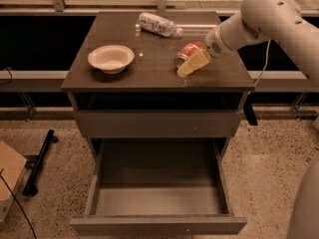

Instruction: Place coke can into middle drawer

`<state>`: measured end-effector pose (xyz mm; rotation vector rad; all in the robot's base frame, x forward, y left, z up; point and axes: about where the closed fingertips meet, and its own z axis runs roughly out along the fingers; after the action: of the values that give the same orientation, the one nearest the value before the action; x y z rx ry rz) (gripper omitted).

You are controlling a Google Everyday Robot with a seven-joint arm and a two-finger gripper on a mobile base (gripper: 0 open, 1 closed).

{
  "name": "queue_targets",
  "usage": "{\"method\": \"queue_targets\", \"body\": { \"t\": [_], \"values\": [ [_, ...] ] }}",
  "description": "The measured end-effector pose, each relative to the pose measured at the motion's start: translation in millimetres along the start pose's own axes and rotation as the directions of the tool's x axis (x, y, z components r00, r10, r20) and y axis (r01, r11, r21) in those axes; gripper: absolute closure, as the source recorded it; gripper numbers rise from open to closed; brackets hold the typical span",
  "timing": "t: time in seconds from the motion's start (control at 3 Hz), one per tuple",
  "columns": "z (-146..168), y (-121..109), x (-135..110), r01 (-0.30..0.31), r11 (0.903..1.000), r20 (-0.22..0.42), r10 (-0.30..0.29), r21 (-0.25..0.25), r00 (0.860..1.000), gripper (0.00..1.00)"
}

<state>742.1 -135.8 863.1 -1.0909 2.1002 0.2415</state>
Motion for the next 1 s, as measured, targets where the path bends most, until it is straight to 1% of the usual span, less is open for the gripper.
{"method": "queue_targets", "body": {
  "t": [0.67,1.0],
  "values": [
    [24.9,-11.3,-10.2,-0.067,0.9977,0.045,0.067,-0.007,0.997,0.00],
    [36.8,-15.8,-12.9,-0.091,0.9958,0.053,0.091,-0.013,0.994,0.00]
  ]
}}
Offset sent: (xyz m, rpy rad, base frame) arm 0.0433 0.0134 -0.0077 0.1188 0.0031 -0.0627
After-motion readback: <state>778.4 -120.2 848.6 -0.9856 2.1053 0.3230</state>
